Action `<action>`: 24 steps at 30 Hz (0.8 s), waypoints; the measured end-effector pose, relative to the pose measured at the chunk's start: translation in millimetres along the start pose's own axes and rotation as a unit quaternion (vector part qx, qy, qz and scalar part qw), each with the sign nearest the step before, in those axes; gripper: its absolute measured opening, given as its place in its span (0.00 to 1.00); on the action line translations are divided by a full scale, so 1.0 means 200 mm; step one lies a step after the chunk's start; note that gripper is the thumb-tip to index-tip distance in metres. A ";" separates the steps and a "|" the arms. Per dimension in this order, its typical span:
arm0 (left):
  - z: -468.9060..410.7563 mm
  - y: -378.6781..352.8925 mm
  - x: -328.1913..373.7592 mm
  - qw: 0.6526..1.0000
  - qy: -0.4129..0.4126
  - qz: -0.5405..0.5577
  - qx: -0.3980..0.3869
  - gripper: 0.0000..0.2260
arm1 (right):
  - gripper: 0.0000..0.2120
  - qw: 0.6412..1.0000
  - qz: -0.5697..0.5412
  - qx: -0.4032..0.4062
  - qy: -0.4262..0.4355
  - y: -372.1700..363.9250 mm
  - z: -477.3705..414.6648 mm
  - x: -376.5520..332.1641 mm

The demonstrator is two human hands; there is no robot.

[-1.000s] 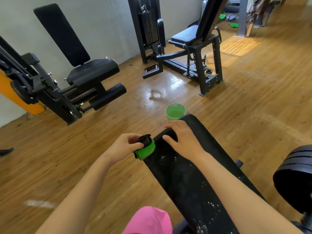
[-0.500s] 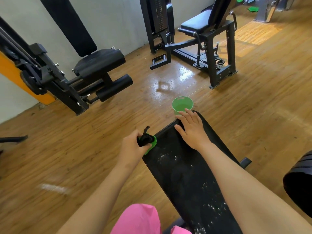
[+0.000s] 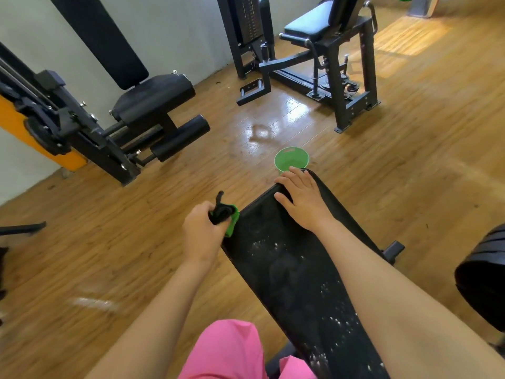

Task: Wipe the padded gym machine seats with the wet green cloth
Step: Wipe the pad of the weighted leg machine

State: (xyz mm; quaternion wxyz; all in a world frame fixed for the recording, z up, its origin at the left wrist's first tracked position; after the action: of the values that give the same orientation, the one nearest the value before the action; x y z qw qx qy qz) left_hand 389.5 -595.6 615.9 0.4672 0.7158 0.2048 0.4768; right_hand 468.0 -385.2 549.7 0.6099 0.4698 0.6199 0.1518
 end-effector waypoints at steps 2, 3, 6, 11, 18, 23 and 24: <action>-0.04 -0.01 0.01 1.000 0.012 0.009 -0.004 0.09 | 0.21 1.000 0.000 0.007 0.002 0.00 0.00 0.00; -0.04 -0.03 0.04 1.000 0.014 0.018 -0.007 0.09 | 0.20 1.000 0.002 0.011 0.003 0.00 0.00 0.00; 0.06 -0.13 0.15 0.999 -0.022 0.021 -0.040 0.09 | 0.20 1.000 0.005 0.024 0.006 0.00 0.00 0.00; 0.19 -0.25 0.24 0.993 -0.082 -0.036 -0.082 0.08 | 0.20 1.000 -0.007 0.022 0.004 0.01 0.00 0.00; -0.13 -0.08 0.18 0.998 -0.045 -0.035 -0.017 0.07 | 0.19 0.999 -0.018 0.026 -0.003 0.01 0.00 0.00; -0.03 -0.18 0.26 0.996 -0.069 -0.018 -0.044 0.08 | 0.19 0.999 -0.030 0.029 -0.005 0.01 0.00 0.01; 0.02 -0.23 0.29 0.993 -0.086 -0.029 -0.070 0.08 | 0.18 0.999 -0.036 0.027 -0.007 0.01 0.00 0.01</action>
State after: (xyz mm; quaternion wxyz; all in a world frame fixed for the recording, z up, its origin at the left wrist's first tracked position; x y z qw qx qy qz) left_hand 425.7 -532.8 605.0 0.5456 0.7135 0.1503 0.4131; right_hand 468.9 -383.6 549.5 0.6066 0.4644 0.6359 0.1095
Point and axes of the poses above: each hand's wrist, its own z-axis away from the middle knuckle, its own y-axis out of the back of the hand, x = y × z, the point moved 7 cm from there along -z, towards the middle knuckle, and after that the axes turned 7 degrees about -z, right-handed, at the moved point
